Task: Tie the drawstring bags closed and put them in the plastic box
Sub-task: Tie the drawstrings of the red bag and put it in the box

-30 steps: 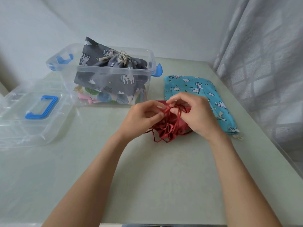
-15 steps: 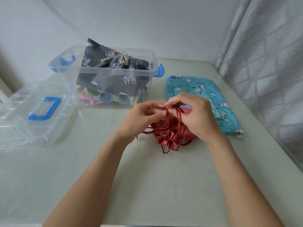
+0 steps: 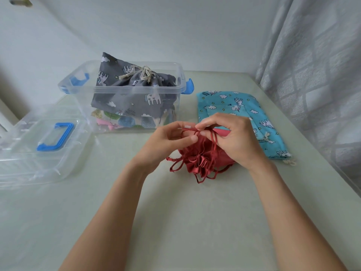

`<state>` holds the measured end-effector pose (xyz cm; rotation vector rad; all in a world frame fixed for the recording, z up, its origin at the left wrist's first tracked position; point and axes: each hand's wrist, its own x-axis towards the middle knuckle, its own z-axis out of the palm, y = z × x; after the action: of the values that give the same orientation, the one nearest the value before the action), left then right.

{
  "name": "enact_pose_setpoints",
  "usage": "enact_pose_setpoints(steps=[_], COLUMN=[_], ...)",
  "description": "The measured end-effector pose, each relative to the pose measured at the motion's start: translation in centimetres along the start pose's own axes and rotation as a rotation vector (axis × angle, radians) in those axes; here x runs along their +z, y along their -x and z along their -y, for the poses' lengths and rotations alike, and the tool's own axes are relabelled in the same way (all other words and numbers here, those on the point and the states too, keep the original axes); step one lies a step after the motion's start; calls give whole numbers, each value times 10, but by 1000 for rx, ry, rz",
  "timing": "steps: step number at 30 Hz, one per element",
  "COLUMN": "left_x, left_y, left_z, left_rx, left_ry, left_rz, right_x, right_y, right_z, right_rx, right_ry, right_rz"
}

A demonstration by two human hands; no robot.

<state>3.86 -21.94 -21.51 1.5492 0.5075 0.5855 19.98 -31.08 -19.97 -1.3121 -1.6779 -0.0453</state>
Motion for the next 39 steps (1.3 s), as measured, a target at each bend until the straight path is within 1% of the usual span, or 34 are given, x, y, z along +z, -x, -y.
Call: enact_pose_setpoints(steps=[3, 6, 10, 11, 12, 13, 15, 16, 17, 18, 20, 22, 24, 25, 27, 28, 29, 31, 36, 39], left_x=[1, -5, -4, -3, -3, -4, -9, -13, -16, -19, -22, -23, -22, -20, -13, -10, -7, -5, -5, 0], left_y=[-1, -1, -1, -1, 0, 0, 1, 2, 1, 1, 0, -1, -3, -6, -9, -10, -11, -10, -8, -10], left_z=[-2, -3, -6, -7, -7, -7, -3, -2, 0, 1, 3, 5, 6, 5, 1, 1, 2, 6, 17, 20], left_rx=[38, 88, 104, 108, 134, 189, 352, 416, 451, 455, 421, 338, 236, 199, 151, 128, 101, 54, 3, -5], left_ry=[-8, 54, 151, 141, 66, -97, -596, -797, -890, -881, -748, -543, -201, 17, 439, 573, 623, 550, 171, 0], left_rz=[-99, -205, -178, -187, -222, -274, -374, -390, -377, -347, -320, -395, -476, -479, -426, -400, -385, -371, -375, -325], right_x=[-1, -2, -2, -2, -2, -3, -4, -4, -4, -4, -3, -4, -7, -9, -12, -14, -15, -17, -32, -42], right_y=[0, 0, 1, 1, 1, 1, 1, 2, 2, 3, 3, 4, 8, 11, 19, 23, 28, 34, 56, 64], right_z=[-1, -1, -1, -1, -1, -1, -1, -1, -1, 0, 0, -1, -4, -6, -8, -8, -9, -10, -9, -8], right_rx=[-12, 7, 34, 38, 41, 46, 73, 95, 119, 142, 192, 237, 276, 298, 343, 359, 369, 383, 393, 406], right_ry=[7, -24, -58, -64, -69, -73, -91, -107, -121, -136, -179, -222, -218, -207, -179, -167, -158, -141, -82, -97], right_rz=[-7, -1, 10, 11, 12, 11, 13, 16, 21, 23, 17, -4, -18, -15, 3, 9, 9, 11, 59, 89])
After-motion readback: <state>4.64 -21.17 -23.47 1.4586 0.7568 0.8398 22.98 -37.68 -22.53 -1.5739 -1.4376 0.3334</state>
